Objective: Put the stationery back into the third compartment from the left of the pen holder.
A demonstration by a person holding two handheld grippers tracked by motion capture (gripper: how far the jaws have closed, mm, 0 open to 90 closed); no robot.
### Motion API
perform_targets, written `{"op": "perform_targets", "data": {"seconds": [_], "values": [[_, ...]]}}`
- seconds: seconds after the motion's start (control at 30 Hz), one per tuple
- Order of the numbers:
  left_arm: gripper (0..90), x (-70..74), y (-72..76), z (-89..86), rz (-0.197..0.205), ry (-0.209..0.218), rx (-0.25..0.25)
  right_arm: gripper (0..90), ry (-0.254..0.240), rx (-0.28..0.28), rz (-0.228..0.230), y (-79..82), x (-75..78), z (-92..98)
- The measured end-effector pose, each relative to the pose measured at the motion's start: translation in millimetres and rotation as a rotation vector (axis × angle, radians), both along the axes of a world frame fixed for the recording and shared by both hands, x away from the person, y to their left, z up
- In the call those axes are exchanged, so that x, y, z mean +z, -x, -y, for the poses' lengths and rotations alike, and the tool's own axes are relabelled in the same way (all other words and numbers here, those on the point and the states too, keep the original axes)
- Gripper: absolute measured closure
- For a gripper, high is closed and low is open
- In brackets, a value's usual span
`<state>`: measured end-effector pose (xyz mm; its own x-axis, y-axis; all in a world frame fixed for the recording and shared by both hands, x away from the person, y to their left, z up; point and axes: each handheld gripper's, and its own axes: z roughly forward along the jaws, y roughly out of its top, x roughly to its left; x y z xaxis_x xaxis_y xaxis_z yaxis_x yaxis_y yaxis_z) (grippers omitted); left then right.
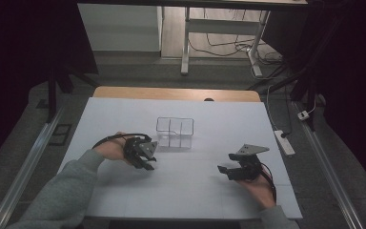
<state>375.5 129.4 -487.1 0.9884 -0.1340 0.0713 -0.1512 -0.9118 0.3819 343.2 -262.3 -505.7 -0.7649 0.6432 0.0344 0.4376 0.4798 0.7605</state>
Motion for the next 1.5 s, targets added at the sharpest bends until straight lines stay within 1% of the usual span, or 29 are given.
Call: {"op": "perform_targets", "data": {"seconds": [0.1,0.2,0.4,0.43,0.47,0.67,0.87,1.03,1.13,1.23,1.33,1.5], "values": [[64.5,2.0,3.3,-3.5,0.003,0.022,0.042,28.6,0.002,0.003,0.006,0.4,0.4,-0.1],[64.5,5.4,5.8,-7.4,0.005,0.055,0.083,28.6,0.000,0.000,0.004,0.5,0.5,-0.1],[64.6,13.2,9.7,-12.9,0.030,0.093,0.159,28.6,-0.001,0.002,0.005,0.5,0.5,-0.3],[64.5,12.8,10.8,-13.2,0.027,0.112,0.186,28.5,-0.001,0.002,0.005,0.5,0.5,-0.2],[64.6,13.3,10.7,-13.7,0.027,0.116,0.201,28.5,-0.002,0.000,0.003,0.6,0.6,-0.2],[64.6,14.3,11.4,-16.1,0.031,0.138,0.259,28.5,0.001,0.002,0.004,0.5,0.4,-0.2],[64.6,16.5,10.5,-18.9,0.029,0.184,0.312,28.5,0.004,0.003,0.002,0.4,0.3,-0.1],[64.6,21.9,10.8,-22.5,0.035,0.242,0.362,28.5,0.005,0.000,0.003,0.6,0.1,-0.6],[64.5,26.3,10.5,-26.1,0.027,0.295,0.370,28.4,0.003,0.000,0.002,0.4,-0.2,-0.7],[64.5,30.0,10.9,-28.4,0.034,0.337,0.395,28.4,0.009,0.001,0.001,0.6,0.2,-0.6],[64.6,32.8,10.6,-30.7,0.028,0.378,0.425,28.4,0.006,0.001,0.000,0.5,0.0,-0.6],[64.5,35.1,10.4,-32.3,0.040,0.414,0.455,28.3,0.010,0.001,-0.001,0.3,-0.3,-0.7]]}}
